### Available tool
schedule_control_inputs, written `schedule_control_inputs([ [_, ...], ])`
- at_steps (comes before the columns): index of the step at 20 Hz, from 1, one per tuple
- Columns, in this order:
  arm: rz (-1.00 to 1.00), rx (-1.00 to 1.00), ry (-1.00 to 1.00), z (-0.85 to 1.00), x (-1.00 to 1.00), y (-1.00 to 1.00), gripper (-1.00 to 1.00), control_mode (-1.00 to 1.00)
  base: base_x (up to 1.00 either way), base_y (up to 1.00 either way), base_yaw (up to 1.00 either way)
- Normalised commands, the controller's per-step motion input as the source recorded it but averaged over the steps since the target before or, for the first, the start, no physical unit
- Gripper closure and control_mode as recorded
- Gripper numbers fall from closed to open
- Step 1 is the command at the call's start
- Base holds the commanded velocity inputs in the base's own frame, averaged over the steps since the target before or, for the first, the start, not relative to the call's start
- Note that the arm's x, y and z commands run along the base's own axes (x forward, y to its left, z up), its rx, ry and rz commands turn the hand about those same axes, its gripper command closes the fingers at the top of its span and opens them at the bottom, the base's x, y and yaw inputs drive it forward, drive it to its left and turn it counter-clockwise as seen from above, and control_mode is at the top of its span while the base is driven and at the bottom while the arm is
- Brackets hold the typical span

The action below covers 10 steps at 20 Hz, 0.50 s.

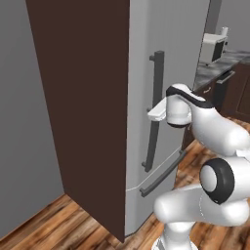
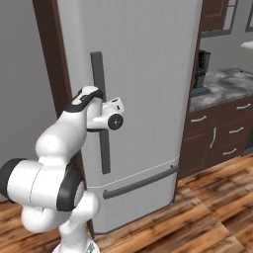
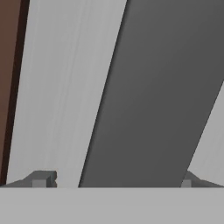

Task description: Gather the lemon and cucumber from the fridge and place them on a tray on the dining counter. Then gather the fish and steak from the fridge and place them on the other tray.

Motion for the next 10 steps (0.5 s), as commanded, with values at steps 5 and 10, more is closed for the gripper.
schedule_control_inputs([
  [5,0.00,0.00,0.07,0.00,0.27,0.26,1.00,-1.00,0.00,0.00,0.00],
  [10,-0.03,0.00,0.00,0.00,-0.10,-0.08,1.00,-1.00,0.00,0.00,0.00],
])
